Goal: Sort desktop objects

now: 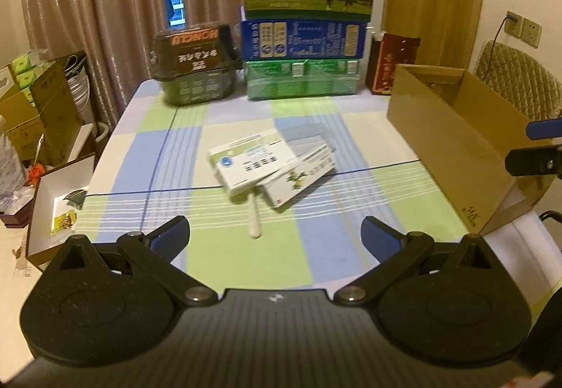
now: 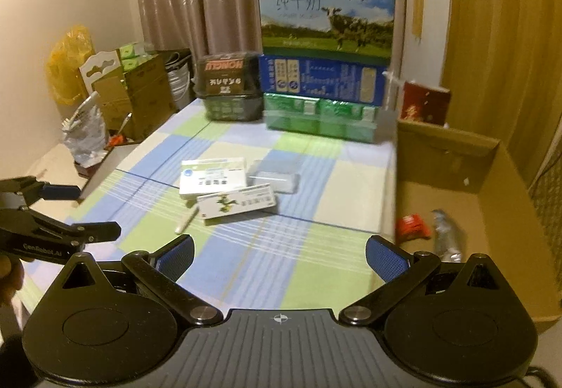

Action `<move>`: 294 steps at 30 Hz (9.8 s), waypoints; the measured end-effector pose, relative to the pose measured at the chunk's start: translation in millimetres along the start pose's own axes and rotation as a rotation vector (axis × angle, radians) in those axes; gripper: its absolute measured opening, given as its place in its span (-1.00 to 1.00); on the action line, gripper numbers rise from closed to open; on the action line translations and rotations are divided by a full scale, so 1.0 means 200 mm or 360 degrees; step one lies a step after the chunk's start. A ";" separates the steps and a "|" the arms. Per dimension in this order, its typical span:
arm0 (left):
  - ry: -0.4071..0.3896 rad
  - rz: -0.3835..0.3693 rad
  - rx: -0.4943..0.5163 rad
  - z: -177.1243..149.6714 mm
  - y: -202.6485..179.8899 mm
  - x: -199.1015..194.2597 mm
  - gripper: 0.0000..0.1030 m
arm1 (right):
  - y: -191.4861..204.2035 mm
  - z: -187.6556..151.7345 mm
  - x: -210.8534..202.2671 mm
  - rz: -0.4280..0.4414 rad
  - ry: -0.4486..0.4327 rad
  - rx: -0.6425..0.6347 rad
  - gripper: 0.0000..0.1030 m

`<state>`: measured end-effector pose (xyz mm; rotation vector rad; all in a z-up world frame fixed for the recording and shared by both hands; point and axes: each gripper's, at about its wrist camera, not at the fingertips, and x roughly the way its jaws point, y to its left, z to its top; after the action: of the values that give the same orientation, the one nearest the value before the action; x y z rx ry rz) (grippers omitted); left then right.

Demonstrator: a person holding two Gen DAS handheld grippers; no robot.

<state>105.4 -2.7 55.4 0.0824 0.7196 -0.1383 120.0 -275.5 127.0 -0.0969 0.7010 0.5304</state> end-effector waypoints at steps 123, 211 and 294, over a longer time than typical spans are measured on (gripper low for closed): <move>0.0310 -0.0307 0.0405 -0.29 -0.18 0.62 0.40 | 0.03 -0.46 0.65 -0.0066 0.0434 0.0220 -0.06; 0.0030 -0.0517 0.0163 0.36 -1.40 0.19 0.30 | -0.93 -0.16 -0.42 -0.0528 -0.0181 0.0446 -0.31; 0.0089 -0.0454 0.0032 0.49 -1.32 0.55 0.37 | -1.18 -0.09 -0.19 -0.0425 -0.0090 0.0578 0.21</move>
<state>209.4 -286.1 48.3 0.0025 0.7833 -0.4173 201.4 -501.3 116.2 0.1625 0.7060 0.1446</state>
